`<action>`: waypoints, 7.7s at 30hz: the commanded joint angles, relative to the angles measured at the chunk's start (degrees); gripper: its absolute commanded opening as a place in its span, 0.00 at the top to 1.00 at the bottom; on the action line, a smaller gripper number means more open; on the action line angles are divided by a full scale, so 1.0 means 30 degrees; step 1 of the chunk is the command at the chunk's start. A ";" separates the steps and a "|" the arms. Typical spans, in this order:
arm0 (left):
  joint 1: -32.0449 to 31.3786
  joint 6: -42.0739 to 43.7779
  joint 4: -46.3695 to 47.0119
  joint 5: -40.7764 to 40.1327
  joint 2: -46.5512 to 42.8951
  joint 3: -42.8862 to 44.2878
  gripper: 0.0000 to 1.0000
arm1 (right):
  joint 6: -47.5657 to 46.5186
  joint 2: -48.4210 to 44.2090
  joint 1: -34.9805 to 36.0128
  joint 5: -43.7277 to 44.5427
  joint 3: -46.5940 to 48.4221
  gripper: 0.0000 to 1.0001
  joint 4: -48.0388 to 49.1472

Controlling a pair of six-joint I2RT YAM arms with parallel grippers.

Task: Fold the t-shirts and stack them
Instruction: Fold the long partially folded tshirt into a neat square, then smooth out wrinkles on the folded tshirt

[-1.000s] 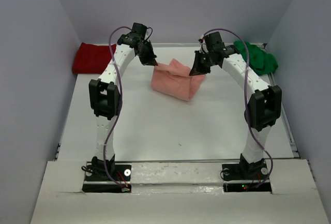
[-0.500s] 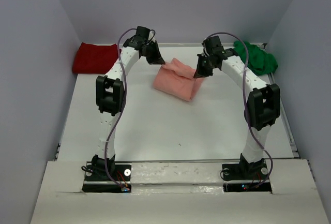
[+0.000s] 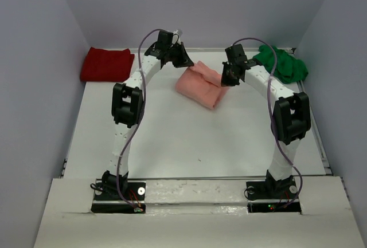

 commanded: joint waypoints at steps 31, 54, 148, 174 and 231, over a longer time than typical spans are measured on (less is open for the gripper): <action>-0.2192 0.2360 -0.5387 -0.3667 -0.0005 -0.4271 1.00 | 0.0142 0.5877 -0.0197 -0.4881 0.1106 1.00 -0.0076; -0.7054 -0.2735 -0.3867 -0.4545 -1.5183 -2.3258 1.00 | 0.0989 -0.9324 0.1968 -0.9605 -1.5098 1.00 -0.2771; -0.4682 -0.0658 -0.1232 0.0841 -1.2844 -1.6903 1.00 | 0.2776 -0.5111 0.1971 -1.2034 -0.8391 1.00 0.1476; -0.4946 -0.5230 0.0908 0.3215 -1.6361 -2.4081 1.00 | 0.3773 -0.4493 0.2762 -1.5406 -1.0732 1.00 0.1975; -0.7963 -0.7689 0.3310 0.1458 -1.0295 -2.6367 1.00 | 0.0904 0.1040 0.1974 -0.8963 -0.5815 1.00 0.5667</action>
